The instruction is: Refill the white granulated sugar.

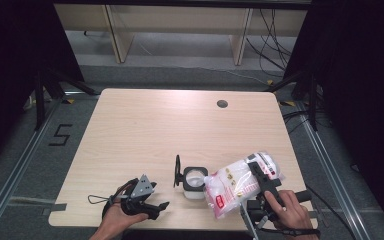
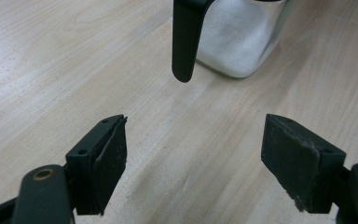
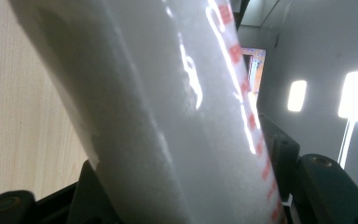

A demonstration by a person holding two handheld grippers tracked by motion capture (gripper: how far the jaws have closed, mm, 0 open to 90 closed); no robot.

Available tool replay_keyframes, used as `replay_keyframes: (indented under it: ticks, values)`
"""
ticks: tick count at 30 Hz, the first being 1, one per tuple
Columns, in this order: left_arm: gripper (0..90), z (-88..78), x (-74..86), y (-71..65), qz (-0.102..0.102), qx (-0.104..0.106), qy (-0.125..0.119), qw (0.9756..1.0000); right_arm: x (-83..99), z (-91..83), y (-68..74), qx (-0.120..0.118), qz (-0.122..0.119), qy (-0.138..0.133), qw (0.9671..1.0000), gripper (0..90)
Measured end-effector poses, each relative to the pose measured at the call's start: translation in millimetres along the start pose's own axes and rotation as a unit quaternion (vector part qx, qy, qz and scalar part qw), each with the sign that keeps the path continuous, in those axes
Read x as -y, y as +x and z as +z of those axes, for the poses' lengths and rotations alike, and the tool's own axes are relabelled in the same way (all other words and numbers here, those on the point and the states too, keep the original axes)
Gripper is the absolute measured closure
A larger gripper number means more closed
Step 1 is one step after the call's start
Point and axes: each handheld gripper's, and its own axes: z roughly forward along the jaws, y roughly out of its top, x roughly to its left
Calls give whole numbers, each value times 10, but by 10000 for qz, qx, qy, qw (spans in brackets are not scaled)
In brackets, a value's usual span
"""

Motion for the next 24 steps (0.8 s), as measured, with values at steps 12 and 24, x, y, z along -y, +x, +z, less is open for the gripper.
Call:
replay_keyframes:
  ticks: [12, 24]
  values:
    - [220, 1, 0, -5, -23, 40, -11, 10000, -10, 3, -62, 22, -404, -69, 9992, 472]
    - [220, 0, -1, -2, -4, 9, -14, 10000, -8, -2, -30, 3, -181, -33, 9998, 473]
